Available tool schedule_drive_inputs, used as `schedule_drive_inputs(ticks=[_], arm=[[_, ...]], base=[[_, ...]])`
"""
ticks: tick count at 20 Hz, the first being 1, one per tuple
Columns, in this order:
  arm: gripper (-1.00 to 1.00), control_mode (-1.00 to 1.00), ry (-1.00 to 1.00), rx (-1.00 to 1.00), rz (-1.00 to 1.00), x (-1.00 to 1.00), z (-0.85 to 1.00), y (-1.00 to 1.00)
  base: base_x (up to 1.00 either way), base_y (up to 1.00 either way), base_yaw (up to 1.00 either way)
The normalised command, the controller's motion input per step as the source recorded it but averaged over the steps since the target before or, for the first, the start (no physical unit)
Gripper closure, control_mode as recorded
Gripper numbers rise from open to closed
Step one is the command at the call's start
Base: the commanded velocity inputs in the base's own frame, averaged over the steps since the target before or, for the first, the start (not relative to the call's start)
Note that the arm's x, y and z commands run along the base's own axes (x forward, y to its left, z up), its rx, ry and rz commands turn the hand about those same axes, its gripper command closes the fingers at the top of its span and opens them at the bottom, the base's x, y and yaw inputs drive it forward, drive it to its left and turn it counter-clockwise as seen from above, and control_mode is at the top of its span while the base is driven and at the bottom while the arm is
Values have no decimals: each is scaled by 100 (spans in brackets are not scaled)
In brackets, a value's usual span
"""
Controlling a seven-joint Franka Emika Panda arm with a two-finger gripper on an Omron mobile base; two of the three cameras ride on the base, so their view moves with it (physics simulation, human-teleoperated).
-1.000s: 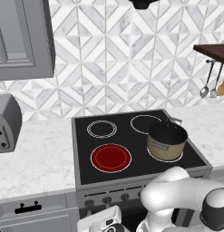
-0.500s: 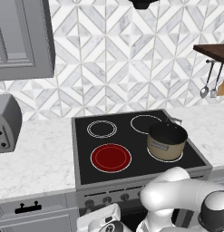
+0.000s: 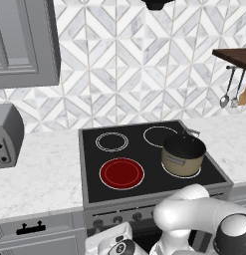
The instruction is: Turn off the front left burner of the stove.
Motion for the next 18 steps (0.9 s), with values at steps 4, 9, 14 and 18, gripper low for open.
schedule_drive_inputs(ticks=[4, 9, 14, 18], arm=[[-100, -100, 1, 0, 0, 2, -21, 1], [-100, -100, 0, 0, 0, 9, -9, 0], [-100, -100, 0, 0, 0, 5, -12, 7], [-100, -100, 0, 0, 0, 0, -20, 18]], base=[[0, 0, 0], [0, 0, 0], [0, 0, 0], [0, 0, 0]])
